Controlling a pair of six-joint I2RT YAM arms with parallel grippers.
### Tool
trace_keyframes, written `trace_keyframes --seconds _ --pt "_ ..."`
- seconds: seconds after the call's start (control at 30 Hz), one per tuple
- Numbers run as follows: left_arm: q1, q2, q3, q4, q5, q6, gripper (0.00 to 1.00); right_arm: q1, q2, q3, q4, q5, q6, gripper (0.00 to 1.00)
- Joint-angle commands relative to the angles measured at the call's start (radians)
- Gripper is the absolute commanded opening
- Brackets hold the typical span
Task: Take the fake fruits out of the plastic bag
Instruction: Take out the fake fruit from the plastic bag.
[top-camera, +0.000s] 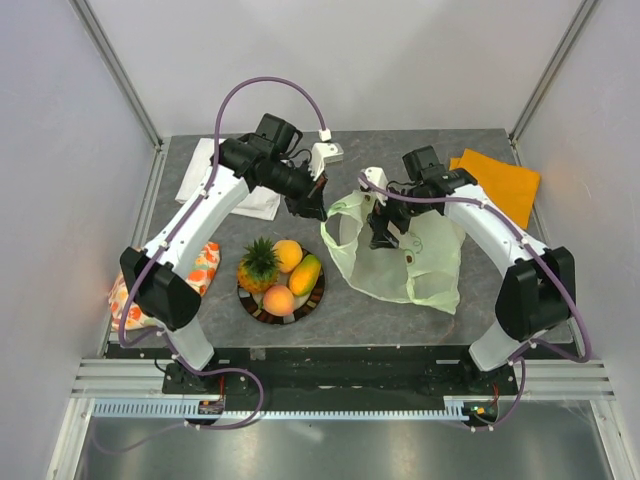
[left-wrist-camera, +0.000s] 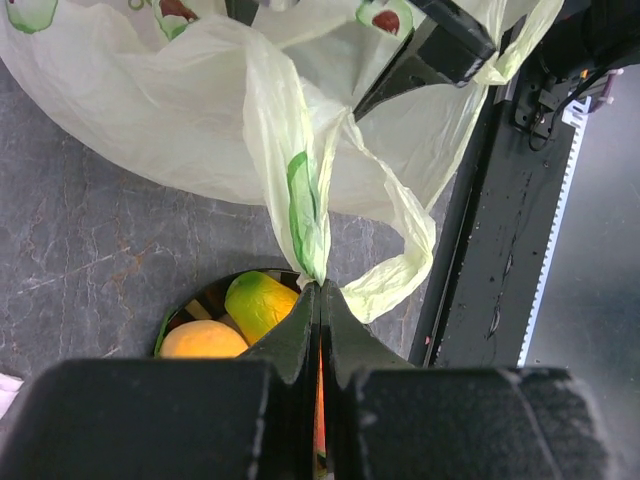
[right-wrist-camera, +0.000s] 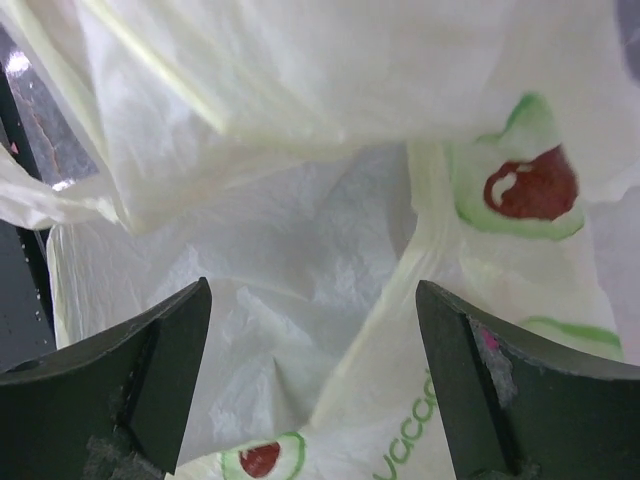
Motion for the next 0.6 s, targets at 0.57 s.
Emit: trace_keyframes --seconds 0.57 --pt "0.080 0.017 0.029 0.131 0.275 -0.265 0.02 0.040 -0.020 -0.054 -0.026 -0.016 -0.066 0.58"
